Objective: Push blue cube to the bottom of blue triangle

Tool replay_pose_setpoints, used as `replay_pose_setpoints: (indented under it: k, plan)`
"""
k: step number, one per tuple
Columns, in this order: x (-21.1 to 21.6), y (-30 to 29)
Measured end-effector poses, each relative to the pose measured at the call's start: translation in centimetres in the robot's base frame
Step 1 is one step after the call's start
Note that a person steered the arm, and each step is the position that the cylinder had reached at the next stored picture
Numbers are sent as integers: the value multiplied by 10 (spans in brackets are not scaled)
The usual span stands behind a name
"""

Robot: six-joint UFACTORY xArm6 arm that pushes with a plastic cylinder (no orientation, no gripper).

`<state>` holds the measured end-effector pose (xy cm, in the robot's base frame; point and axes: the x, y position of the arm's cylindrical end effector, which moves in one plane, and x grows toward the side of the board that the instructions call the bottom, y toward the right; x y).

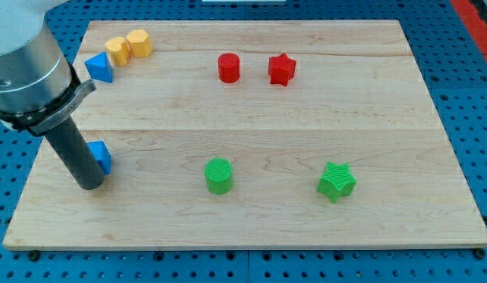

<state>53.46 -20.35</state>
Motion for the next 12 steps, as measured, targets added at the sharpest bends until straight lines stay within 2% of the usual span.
replay_pose_setpoints:
  k: [3, 6, 8, 9, 10, 11, 12]
  plan:
    - [1, -29]
    - [29, -29]
    - [-12, 33]
    - [-23, 19]
    - [12, 18]
    - [-11, -21]
    - [-32, -12]
